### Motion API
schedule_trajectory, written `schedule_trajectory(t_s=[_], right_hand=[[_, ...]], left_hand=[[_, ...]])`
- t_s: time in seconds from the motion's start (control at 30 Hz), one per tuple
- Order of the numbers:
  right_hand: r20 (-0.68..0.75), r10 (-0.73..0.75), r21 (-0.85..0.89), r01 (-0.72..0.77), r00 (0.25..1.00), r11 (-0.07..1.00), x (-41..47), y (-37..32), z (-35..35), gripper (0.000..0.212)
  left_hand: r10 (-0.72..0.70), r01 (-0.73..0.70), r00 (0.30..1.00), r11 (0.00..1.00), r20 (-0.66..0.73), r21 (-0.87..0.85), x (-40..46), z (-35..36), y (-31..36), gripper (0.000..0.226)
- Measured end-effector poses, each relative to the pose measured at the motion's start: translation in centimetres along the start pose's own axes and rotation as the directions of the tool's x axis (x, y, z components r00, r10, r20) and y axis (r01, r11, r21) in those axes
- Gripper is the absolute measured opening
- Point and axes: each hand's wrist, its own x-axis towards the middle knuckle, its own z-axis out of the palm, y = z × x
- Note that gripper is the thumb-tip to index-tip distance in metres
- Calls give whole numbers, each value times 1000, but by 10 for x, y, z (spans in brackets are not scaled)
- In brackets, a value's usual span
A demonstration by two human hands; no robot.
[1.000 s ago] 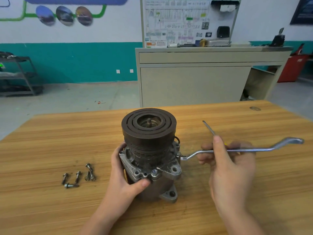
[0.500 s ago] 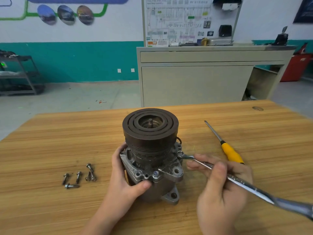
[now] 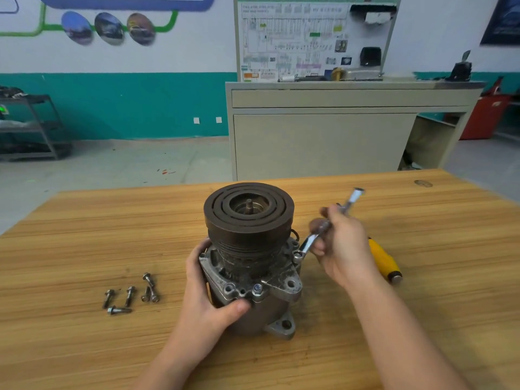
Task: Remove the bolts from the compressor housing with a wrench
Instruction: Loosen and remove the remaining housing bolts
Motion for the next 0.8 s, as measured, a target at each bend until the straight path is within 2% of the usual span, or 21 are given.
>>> schedule_trajectory(t_s=[0.07,0.13,0.2,0.27,0.37,0.47,0.57,0.7,0.73,0.8], right_hand=[[113,103,-110,-91,988,990,9,-10,4,22],[179,64,-41,-58,982,998,5,-22,2,19],[175,-85,94,70,981,993,-6,-30,-6,17],[102,-298,99,288,949,952,-20,-28,-14,15],[-3,-580,-81,578,815,812,-43,-10,-21,17],[64,-718,-135,719,693,682,-61,11,-21,24],[189,-813,-127,835,551,536,-69,23,-19,6],[317,-880,-108,935,354,338,-73,31,-19,7],[354,-878,-105,947,322,305,-75,35,-20,5],[381,-872,-102,951,308,291,-78,44,-21,4]], left_hand=[[-1,1,1000,1000,-4,8,0,-1,-1,104],[1,-1,1000,1000,-6,28,0,-1,-1,98],[8,-8,1000,999,-8,36,1,-2,0,95],[17,-16,1000,999,-7,28,1,-2,-1,98],[21,-21,1000,1000,-13,23,1,-1,-3,105],[21,-21,1000,1000,-15,16,1,-1,-3,106],[21,-21,1000,1000,-16,7,1,-1,-4,105],[18,-18,1000,1000,-6,-2,-1,-2,-1,102],[24,-24,1000,1000,-5,-6,-2,-1,0,103],[38,-38,999,999,-5,-12,-3,0,1,103]])
